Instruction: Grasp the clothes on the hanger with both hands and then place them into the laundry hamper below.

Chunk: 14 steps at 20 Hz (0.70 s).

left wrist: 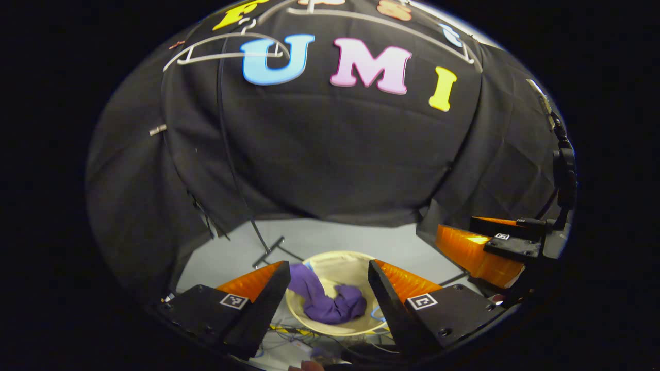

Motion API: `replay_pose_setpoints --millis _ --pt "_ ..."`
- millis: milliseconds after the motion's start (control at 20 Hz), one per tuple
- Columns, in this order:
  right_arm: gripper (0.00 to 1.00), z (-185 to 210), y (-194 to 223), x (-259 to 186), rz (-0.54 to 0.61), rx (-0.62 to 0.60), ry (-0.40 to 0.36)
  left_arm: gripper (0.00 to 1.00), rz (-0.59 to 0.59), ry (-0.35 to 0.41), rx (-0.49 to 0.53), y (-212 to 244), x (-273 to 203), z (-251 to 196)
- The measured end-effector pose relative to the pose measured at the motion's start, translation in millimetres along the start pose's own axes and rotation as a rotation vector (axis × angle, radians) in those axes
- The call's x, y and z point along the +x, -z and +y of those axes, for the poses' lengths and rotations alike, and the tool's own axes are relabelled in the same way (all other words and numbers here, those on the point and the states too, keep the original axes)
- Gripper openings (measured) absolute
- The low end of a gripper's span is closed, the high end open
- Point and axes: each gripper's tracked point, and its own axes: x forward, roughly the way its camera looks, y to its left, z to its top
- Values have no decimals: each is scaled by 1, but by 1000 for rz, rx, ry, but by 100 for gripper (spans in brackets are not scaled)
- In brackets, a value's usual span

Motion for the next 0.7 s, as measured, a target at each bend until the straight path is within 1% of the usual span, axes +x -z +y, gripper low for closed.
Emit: replay_pose_setpoints --millis 50,200,350,450,550,700 --pt "99 0 -17 -15 -46 -1 19 96 -53 -4 8 -20 -14 4" --pt "99 5 -70 -59 -188 75 62 96 -204 -19 12 -75 -57 12" --pt "99 13 -101 -100 -273 43 86 95 -317 -14 18 -112 -104 20" --pt "98 18 -113 -120 -311 34 105 96 -366 -2 17 -122 -131 21" --pt "98 27 -126 -143 -351 24 115 96 -408 14 10 -125 -156 31" --pt "98 40 -143 -178 -410 22 128 96 -461 17 17 -139 -193 38"
